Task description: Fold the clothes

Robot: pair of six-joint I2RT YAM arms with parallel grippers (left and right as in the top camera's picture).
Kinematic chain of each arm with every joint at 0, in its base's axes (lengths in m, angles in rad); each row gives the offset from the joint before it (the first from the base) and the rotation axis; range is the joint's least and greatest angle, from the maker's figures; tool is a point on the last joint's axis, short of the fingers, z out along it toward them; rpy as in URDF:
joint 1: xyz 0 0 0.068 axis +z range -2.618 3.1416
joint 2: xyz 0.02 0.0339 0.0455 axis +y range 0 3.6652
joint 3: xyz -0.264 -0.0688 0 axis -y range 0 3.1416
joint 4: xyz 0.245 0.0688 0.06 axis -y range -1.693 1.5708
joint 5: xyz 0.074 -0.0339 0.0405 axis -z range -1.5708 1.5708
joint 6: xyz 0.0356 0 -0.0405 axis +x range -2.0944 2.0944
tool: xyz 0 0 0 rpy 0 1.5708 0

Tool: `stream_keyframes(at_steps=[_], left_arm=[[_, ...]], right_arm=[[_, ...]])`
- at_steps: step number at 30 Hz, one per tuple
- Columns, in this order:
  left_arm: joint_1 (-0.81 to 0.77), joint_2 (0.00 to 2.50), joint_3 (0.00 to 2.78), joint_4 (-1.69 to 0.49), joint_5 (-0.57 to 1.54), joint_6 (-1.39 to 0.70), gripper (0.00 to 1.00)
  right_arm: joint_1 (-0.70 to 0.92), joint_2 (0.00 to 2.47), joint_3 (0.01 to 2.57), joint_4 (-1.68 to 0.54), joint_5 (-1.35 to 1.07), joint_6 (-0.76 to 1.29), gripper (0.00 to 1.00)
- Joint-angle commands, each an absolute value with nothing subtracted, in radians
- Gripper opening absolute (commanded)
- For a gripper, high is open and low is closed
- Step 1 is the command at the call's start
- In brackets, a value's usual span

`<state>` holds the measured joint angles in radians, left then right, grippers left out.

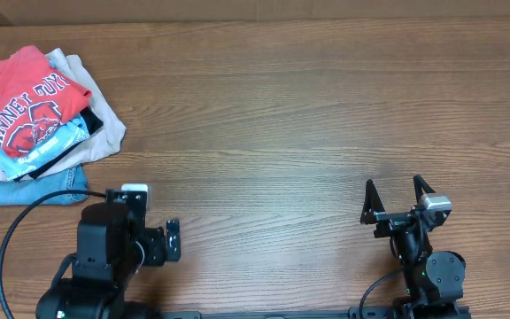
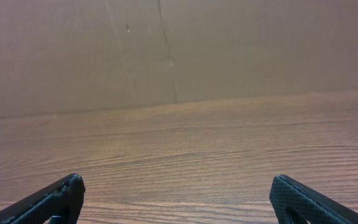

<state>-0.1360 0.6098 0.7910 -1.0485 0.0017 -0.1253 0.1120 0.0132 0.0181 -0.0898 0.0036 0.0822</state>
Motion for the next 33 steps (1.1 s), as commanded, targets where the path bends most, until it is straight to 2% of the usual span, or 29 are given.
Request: stream_keyframes(at_steps=[1,8,17,25,33], left_arm=[[-0.138,0.577,0.777,-0.934,-0.03,-0.134,1.0],[-0.138,0.465,0.633,-0.553,-0.064,0.028,1.0],[-0.104,0.248,0.283,-0.063,-0.078,0.08,1.0],[-0.102,0.082,0.091,0.114,-0.121,0.091,1.0],[-0.044,0.003,0.004,0.155,-0.081,0.09,1.0]], right_arm=[[0.111,0.008,0.009,-0.084,-0.001,0.084,1.0],[0.111,0.008,0.009,-0.084,-0.001,0.084,1.0],[0.111,0.008,0.009,-0.084,-0.001,0.084,1.0],[0.111,0.008,0.009,-0.084,-0.001,0.084,1.0],[0.111,0.008,0.009,-0.084,-0.001,0.084,1.0]])
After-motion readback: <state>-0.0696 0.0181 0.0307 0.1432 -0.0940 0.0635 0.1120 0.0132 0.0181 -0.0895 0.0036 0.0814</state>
